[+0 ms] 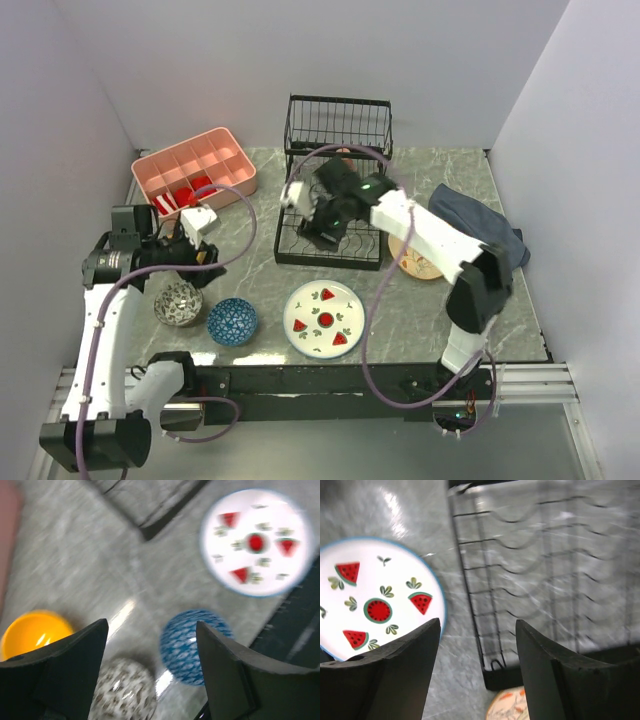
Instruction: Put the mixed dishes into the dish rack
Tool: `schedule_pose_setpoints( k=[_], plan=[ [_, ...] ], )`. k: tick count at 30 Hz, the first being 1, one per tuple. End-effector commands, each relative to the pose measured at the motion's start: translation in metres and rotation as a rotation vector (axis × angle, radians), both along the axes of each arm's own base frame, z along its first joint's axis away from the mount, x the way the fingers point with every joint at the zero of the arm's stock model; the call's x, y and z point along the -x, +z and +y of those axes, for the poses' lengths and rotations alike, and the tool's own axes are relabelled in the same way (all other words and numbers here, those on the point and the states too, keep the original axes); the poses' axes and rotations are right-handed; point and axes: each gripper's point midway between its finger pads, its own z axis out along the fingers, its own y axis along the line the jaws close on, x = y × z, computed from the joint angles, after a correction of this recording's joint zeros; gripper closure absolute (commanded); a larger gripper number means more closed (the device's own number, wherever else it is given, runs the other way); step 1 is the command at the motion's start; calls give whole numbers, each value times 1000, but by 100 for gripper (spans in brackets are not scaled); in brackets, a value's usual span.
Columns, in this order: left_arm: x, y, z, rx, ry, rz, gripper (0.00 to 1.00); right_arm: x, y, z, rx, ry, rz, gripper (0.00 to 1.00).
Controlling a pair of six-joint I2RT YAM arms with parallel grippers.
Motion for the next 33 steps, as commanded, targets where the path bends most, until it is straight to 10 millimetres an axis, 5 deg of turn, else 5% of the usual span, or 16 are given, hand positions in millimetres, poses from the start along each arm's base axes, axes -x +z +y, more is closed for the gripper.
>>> schedule_pose_setpoints(
  k=[1,5,8,17,22,33],
  plan=[
    [-53,5,53,-184,304,-3,28,-2,53,-5,-158,-135,-49,30],
    [-84,-27,72,-239,453,267,40,5,78,-11,-208,-160,-69,30],
    [-102,-34,83,-255,538,290,44,10,92,-19,-230,-166,-107,30],
    [-111,-114,86,-328,611,411,47,14,86,-40,-215,-194,-131,29],
    [-125,-128,100,-382,672,400,49,14,78,-45,-267,-210,-107,29],
    [-121,-151,106,-456,650,467,59,-5,80,-52,-265,-238,-117,29]
  ],
)
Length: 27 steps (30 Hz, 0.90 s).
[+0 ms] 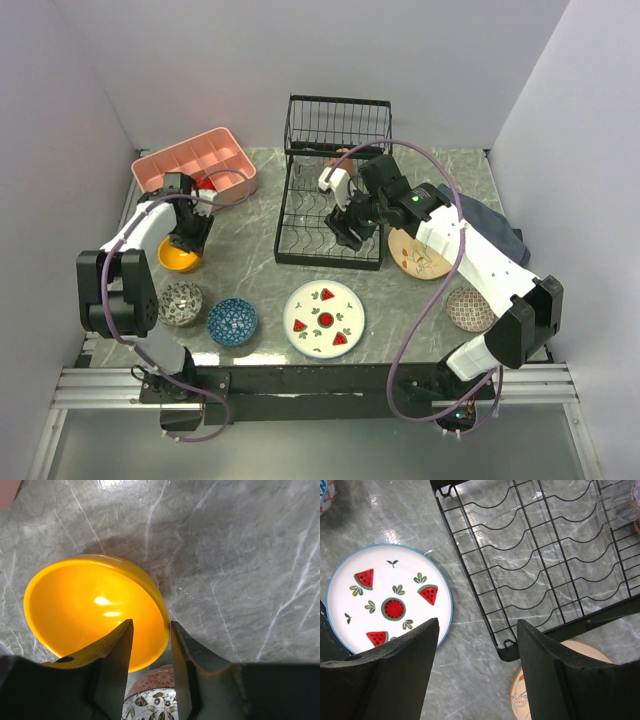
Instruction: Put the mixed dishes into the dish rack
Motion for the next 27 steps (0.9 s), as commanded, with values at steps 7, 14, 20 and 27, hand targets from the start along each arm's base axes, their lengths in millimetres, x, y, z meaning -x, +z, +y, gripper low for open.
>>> schedule_pose_setpoints(
  k=[7,14,20,27],
  plan=[
    [0,-6,6,-51,-7,12,70,-18,28,0,-52,-11,-93,28],
    [8,-12,-1,-64,-49,45,79,-23,24,-1,-39,-23,-93,28],
    [11,-19,-3,-91,-57,58,76,-25,25,0,-36,-22,-96,28],
    [10,-17,-3,-100,-60,53,87,-23,24,-3,-32,-27,-100,28]
  ],
)
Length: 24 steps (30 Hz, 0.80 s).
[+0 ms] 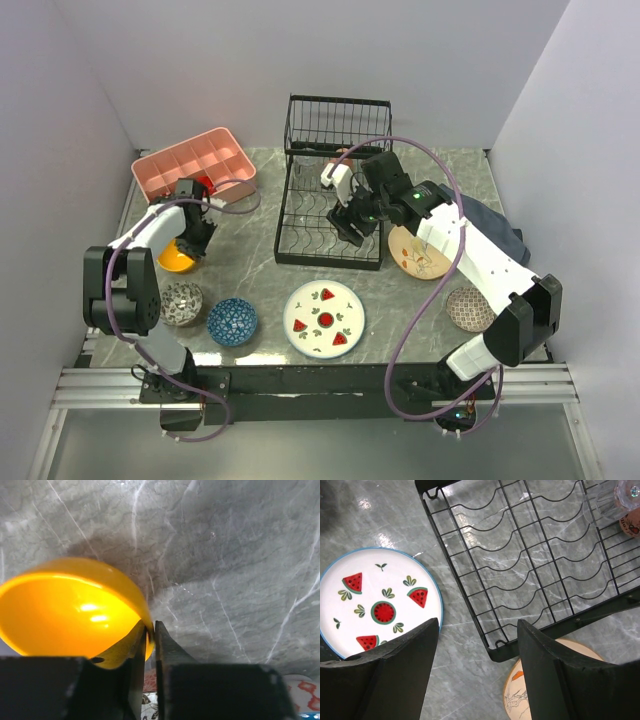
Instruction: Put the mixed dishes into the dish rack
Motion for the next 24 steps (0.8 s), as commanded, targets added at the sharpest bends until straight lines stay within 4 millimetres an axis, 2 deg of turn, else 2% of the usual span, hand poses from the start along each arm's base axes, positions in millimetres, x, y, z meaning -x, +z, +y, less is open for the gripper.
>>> schedule_pose_setpoints(
  k=[1,4,5,7,8,9,11,12,14,15,17,18,19,20,21,22,23,24],
  plan=[
    [-2,3,1,-17,-9,-7,92,-10,23,1,-35,-10,-76,28],
    [0,24,-2,-6,-18,-29,99,-10,26,-4,-19,-24,-98,28],
    [-5,37,-6,15,-32,-55,99,-10,27,-6,-13,-27,-105,28],
    [2,58,-13,54,-55,-58,99,-12,32,-16,-4,-56,-132,28],
    [-5,76,-18,79,-76,-97,99,-12,33,-21,-6,-74,-138,28],
    [2,87,-33,159,-115,-91,99,-10,35,-26,-12,-88,-144,29],
    [-7,111,-46,224,-140,-143,99,-15,40,-38,-53,-143,-151,28],
    [-7,119,-62,307,-177,-150,99,-12,40,-45,-67,-163,-158,29],
    [-10,136,-82,403,-211,-168,99,-15,43,-54,-86,-212,-176,28],
    [-7,144,-102,515,-260,-165,99,-14,43,-59,-86,-237,-183,27],
    [-9,156,-126,620,-322,-194,98,-19,45,-67,-97,-305,-187,23],
    [-7,165,-139,693,-370,-213,99,-24,49,-77,-101,-347,-193,23],
    [7,170,-162,823,-438,-193,99,-28,51,-84,-111,-386,-185,23],
    [-1,179,-175,878,-500,-264,99,-31,52,-91,-117,-417,-182,23],
    [3,188,-185,921,-539,-300,99,-41,60,-110,-117,-492,-199,23],
    [20,183,-204,1026,-562,-250,99,-44,63,-118,-130,-537,-195,23],
    [8,196,-215,1057,-639,-359,99,-47,67,-127,-136,-574,-199,20],
    [11,200,-223,1096,-662,-381,99,-54,75,-146,-134,-637,-207,19]
  ],
)
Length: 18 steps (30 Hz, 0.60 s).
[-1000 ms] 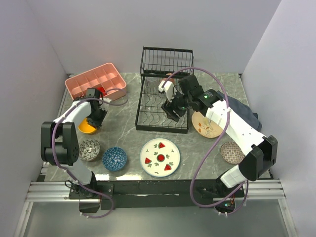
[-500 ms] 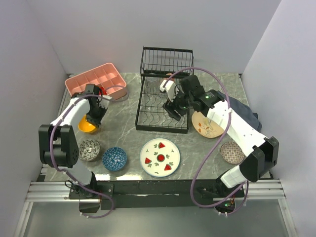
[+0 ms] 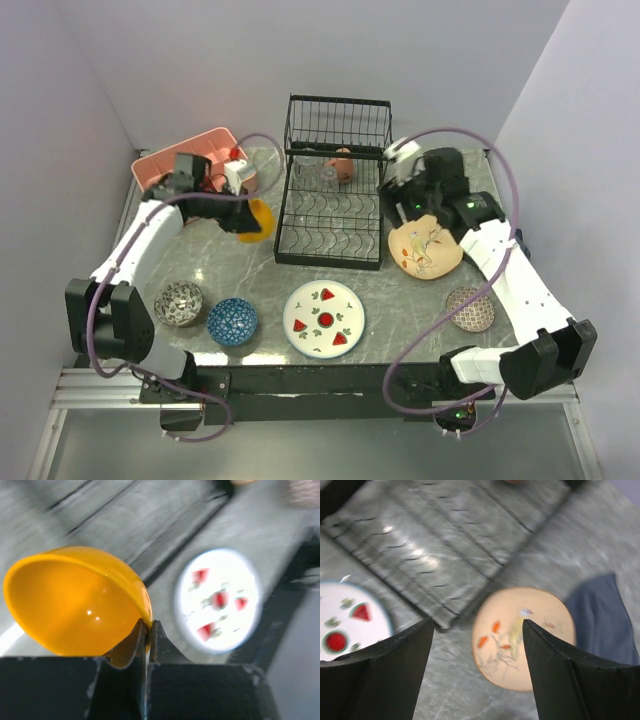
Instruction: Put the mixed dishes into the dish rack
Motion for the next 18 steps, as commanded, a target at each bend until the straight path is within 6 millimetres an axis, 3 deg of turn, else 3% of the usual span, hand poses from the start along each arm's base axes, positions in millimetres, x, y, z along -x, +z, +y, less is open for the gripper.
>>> schedule_pose_setpoints(
  k=[1,2,5,6,7,10,11,12,13,14,15,18],
  plan=[
    [27,48,-77,416,-230,-88,99,-28,43,-52,-60,-249,-80,15],
    [16,61,-87,458,-257,-194,99,-33,50,-59,-61,-273,-87,14],
    [22,57,-119,546,-286,-137,99,-36,53,-80,-71,-341,-48,11],
    [14,59,-130,576,-308,-192,99,-33,49,-82,-89,-356,-17,10],
    [22,57,-145,608,-317,-133,98,-33,49,-92,-99,-381,-8,10],
    [15,57,-178,698,-319,-121,99,-29,42,-110,-102,-450,24,10],
    [5,45,-187,708,-290,-87,99,-26,39,-114,-96,-460,34,10],
    [4,57,-198,750,-314,-131,99,-23,35,-117,-90,-469,45,10],
    [3,58,-204,781,-304,-82,99,-20,30,-122,-83,-484,57,10],
    [-3,45,-211,791,-293,-43,99,-18,31,-124,-82,-490,55,10],
    [-3,55,-218,830,-313,-52,99,-16,29,-124,-81,-492,61,10],
    [-11,42,-229,845,-294,-9,99,-13,30,-125,-77,-492,59,10]
  ],
)
